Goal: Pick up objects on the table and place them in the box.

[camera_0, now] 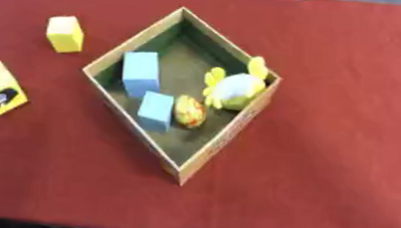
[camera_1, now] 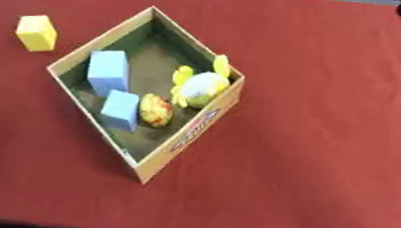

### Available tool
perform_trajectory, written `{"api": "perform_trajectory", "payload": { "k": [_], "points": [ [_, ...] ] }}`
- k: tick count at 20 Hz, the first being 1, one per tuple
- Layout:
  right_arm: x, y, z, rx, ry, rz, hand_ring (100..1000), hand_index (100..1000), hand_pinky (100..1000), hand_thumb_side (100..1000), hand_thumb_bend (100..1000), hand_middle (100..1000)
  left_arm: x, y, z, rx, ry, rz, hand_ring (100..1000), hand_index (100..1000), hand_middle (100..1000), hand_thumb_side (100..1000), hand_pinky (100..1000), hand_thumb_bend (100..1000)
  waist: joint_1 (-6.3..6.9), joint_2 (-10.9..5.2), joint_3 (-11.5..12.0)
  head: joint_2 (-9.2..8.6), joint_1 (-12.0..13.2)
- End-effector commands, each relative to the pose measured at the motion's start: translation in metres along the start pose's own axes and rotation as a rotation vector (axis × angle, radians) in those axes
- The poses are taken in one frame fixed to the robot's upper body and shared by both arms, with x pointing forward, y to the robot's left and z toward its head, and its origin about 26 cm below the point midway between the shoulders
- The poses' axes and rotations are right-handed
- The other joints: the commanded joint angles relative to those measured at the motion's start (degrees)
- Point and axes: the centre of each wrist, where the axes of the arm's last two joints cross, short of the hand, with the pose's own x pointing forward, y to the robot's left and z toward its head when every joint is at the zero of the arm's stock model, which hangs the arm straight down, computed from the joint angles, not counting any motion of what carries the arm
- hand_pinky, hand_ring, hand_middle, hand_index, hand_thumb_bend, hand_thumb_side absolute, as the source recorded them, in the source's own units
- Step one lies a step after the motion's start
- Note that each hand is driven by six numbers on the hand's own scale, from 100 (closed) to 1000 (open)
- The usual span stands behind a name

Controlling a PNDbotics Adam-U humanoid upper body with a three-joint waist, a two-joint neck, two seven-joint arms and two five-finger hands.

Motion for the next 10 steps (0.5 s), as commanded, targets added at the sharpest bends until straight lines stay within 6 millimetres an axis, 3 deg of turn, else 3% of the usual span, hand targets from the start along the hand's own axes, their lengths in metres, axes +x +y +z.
{"api": "perform_trajectory", "payload": {
  "k": [1,6,10],
  "points": [
    [0.005,-0.009,-0.003,-0.018,-0.025,0.019,824,833,873,501,100,654,0.014,0.041,0.010,0.103,-0.053,-0.035,663,672,528,460,806,153,0.78,-1.54,0.2,-0.30,-0.3],
    [0.006,-0.010,-0.004,-0.022,-0.031,0.023,825,833,873,492,100,655,0.062,0.082,0.018,0.202,-0.224,-0.049,663,673,529,450,809,127,0.97,-1.92,0.5,0.17,-0.5],
    [0.006,-0.010,-0.005,-0.019,-0.035,0.022,825,833,873,490,100,656,0.098,0.100,0.017,0.212,-0.348,-0.048,665,675,530,459,814,119,1.03,-2.24,0.6,0.44,-0.3]
  ]
}}
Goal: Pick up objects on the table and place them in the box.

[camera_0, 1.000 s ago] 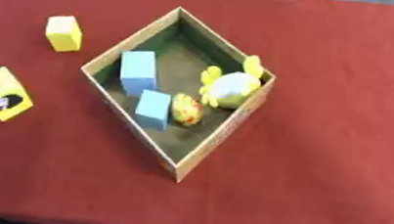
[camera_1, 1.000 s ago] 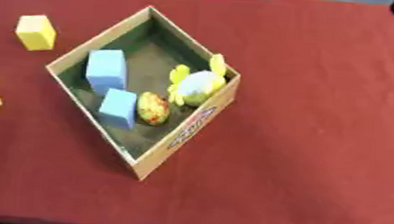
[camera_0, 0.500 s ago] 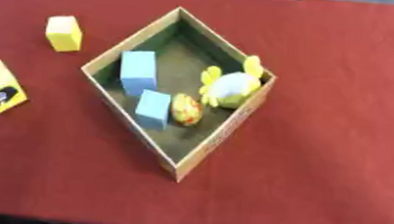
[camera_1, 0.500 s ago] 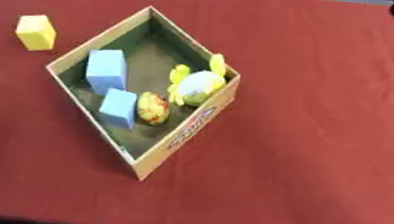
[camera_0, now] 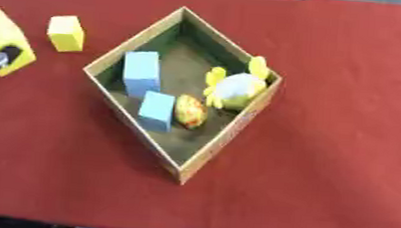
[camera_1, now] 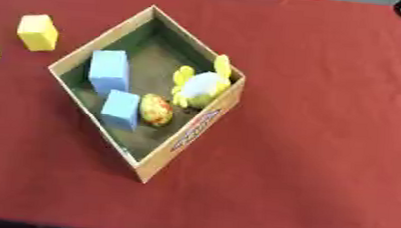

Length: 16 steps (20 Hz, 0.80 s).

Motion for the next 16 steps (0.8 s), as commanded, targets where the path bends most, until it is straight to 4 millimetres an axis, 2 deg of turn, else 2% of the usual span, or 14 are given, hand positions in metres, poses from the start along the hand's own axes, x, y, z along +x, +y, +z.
{"api": "perform_trajectory", "payload": {
  "k": [1,8,16],
  "points": [
    [0.006,-0.008,-0.005,-0.011,-0.031,0.020,825,833,873,490,100,656,0.022,0.021,-0.006,0.014,-0.082,-0.019,665,675,530,460,814,118,0.92,-2.20,0.2,0.39,0.0],
    [0.007,-0.007,-0.005,-0.012,-0.030,0.012,825,832,873,504,100,657,0.072,0.026,-0.038,-0.026,-0.272,0.050,666,678,531,493,812,100,0.90,-2.37,0.1,0.96,0.0],
    [0.008,-0.005,-0.006,-0.017,-0.030,-0.005,825,832,874,519,100,656,0.112,0.002,-0.075,-0.158,-0.396,0.096,677,694,546,527,825,100,0.83,-2.27,-0.5,1.33,0.5]
  ]
}}
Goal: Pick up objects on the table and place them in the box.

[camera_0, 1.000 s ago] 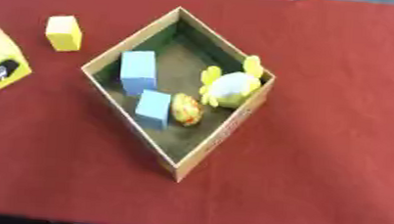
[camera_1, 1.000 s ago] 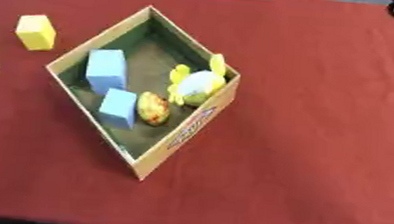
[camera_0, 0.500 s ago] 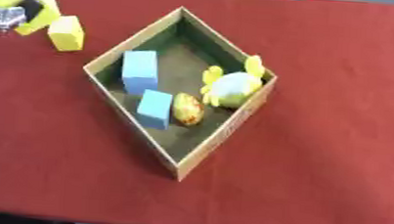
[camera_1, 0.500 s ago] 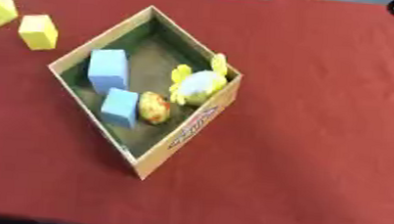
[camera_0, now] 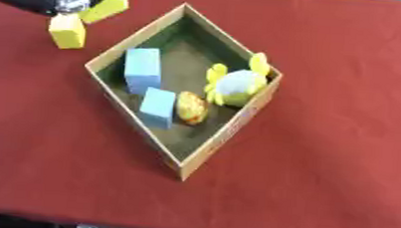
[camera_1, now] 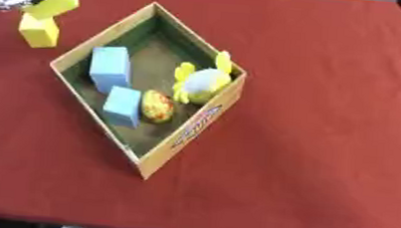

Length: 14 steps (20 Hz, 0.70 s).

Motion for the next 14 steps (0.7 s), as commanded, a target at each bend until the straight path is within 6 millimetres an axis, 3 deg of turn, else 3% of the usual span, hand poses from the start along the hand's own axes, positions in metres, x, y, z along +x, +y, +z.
{"api": "perform_trajectory", "payload": {
  "k": [1,11,14],
  "points": [
    [0.007,-0.006,-0.005,-0.015,-0.031,0.002,825,831,874,521,100,656,0.007,-0.005,-0.018,-0.047,-0.031,-0.001,678,697,549,535,826,100,0.82,-2.05,-0.2,0.36,0.4],
    [0.008,-0.004,-0.006,-0.024,-0.030,-0.016,821,831,874,536,100,655,0.004,-0.057,-0.065,-0.135,-0.022,-0.061,697,731,570,526,824,185,0.62,-1.96,-0.8,0.17,0.6],
    [0.007,-0.004,-0.006,-0.028,-0.030,-0.016,821,831,874,535,100,655,-0.003,-0.068,-0.069,-0.160,0.002,-0.095,752,825,636,555,848,274,0.54,-1.99,-0.8,0.10,0.3]
  ]
}}
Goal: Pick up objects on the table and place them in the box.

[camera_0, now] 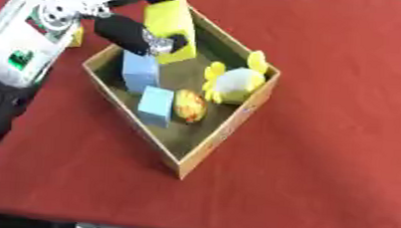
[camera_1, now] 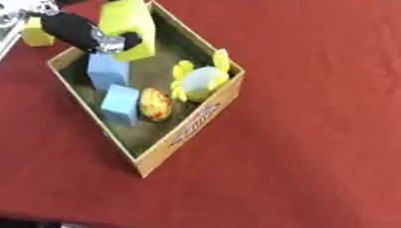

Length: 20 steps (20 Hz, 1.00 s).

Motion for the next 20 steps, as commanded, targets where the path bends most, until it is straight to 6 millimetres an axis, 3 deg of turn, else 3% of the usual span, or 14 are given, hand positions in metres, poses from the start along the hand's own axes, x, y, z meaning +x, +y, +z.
{"api": "perform_trajectory", "payload": {
  "k": [1,3,4,5,8,12,17,18,19,20],
  "points": [
    [0.006,-0.008,-0.004,-0.018,-0.027,0.014,821,831,874,536,100,655,-0.004,0.001,-0.002,-0.010,0.022,-0.065,782,853,677,559,864,314,0.52,-2.00,0.0,0.09,-0.1],
    [0.006,-0.008,-0.004,-0.023,-0.024,0.014,821,831,874,537,100,655,-0.006,-0.001,-0.002,-0.034,0.039,-0.107,850,891,754,570,919,424,0.49,-2.02,0.0,0.06,-0.2],
    [0.005,-0.008,-0.004,-0.024,-0.023,0.014,821,831,874,537,100,655,-0.007,-0.001,-0.002,-0.043,0.048,-0.129,850,891,754,570,919,424,0.47,-2.03,0.0,0.02,-0.2],
    [0.005,-0.008,-0.004,-0.024,-0.023,0.013,820,830,874,537,100,655,-0.007,-0.001,-0.001,-0.047,0.057,-0.149,882,912,784,646,957,522,0.44,-2.04,0.1,-0.05,-0.3],
    [0.005,-0.008,-0.003,-0.023,-0.021,0.012,820,830,874,537,100,655,-0.007,0.004,0.003,-0.014,0.073,-0.189,890,917,789,688,964,549,0.32,-2.12,0.2,-0.14,-0.6],
    [0.005,-0.008,-0.003,-0.024,-0.019,0.014,821,830,874,536,100,655,-0.005,0.018,0.015,0.081,0.059,-0.175,882,907,778,654,954,491,0.22,-2.25,0.4,-0.10,-0.7],
    [0.004,-0.010,-0.002,-0.033,-0.016,0.024,821,830,874,535,100,656,-0.014,0.060,0.060,0.250,0.076,-0.127,872,895,773,576,941,436,0.51,-2.29,0.9,0.14,-1.4],
    [0.003,-0.010,-0.001,-0.034,-0.015,0.026,821,830,874,528,100,656,-0.018,0.068,0.070,0.271,0.095,-0.126,876,894,777,513,939,175,0.58,-2.27,1.0,0.13,-1.7],
    [0.003,-0.011,-0.001,-0.035,-0.014,0.028,821,830,874,536,100,656,-0.023,0.073,0.079,0.282,0.116,-0.131,878,894,778,563,937,451,0.64,-2.25,1.1,0.15,-2.0],
    [0.003,-0.011,-0.001,-0.036,-0.012,0.031,821,830,874,535,100,656,-0.028,0.077,0.088,0.284,0.136,-0.139,884,894,781,558,936,456,0.67,-2.22,1.1,0.15,-2.4]
  ]
}}
